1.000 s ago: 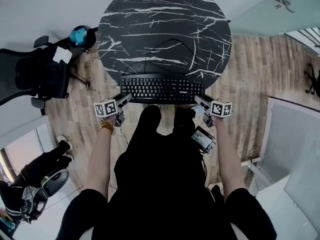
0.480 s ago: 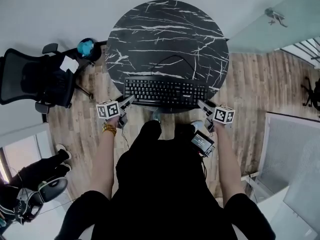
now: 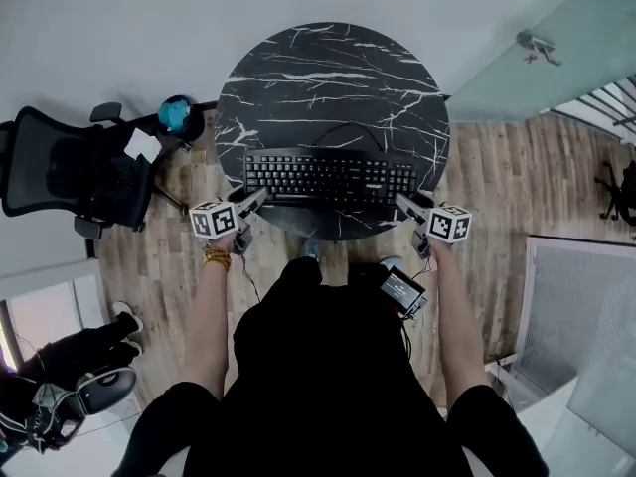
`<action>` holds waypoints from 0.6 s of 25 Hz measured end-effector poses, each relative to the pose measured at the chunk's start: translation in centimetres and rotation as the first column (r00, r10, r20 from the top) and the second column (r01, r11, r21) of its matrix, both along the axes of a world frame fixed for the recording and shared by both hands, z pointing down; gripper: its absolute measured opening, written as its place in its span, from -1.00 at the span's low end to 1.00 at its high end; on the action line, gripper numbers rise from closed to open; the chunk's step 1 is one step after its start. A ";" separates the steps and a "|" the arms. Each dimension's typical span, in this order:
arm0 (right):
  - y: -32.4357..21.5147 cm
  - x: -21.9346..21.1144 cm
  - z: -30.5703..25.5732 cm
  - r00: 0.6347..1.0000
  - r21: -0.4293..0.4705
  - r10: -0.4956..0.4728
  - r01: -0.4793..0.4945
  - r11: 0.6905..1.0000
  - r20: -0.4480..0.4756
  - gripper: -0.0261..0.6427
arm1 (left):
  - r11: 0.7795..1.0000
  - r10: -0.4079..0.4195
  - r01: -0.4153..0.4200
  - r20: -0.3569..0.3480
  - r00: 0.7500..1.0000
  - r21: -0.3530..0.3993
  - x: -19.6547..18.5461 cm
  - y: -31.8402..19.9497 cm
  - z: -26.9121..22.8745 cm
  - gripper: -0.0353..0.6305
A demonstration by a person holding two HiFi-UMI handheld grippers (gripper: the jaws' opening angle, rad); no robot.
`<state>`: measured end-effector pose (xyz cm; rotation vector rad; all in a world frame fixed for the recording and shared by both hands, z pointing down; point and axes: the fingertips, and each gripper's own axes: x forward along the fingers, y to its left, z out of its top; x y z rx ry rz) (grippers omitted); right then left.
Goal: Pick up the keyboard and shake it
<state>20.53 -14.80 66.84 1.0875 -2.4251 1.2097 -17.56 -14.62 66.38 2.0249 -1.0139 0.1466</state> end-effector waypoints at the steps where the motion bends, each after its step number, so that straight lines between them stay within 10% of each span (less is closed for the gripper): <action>1: -0.4 -0.1 -0.7 1.000 0.022 -0.006 0.006 1.000 -0.003 -0.24 | 1.000 0.005 -0.005 0.004 1.000 0.025 -0.1 -0.4 -0.8 -0.18; 8: -3.3 -0.8 -6.4 0.999 0.191 -0.034 0.040 0.981 -0.038 -0.24 | 0.975 0.029 -0.043 0.066 0.997 0.217 -0.6 -3.0 -7.4 -0.18; 15: -5.2 -1.1 -13.5 0.995 0.419 -0.038 0.075 0.905 -0.097 -0.24 | 0.901 0.012 -0.059 0.110 0.994 0.430 -0.8 -4.4 -14.3 -0.18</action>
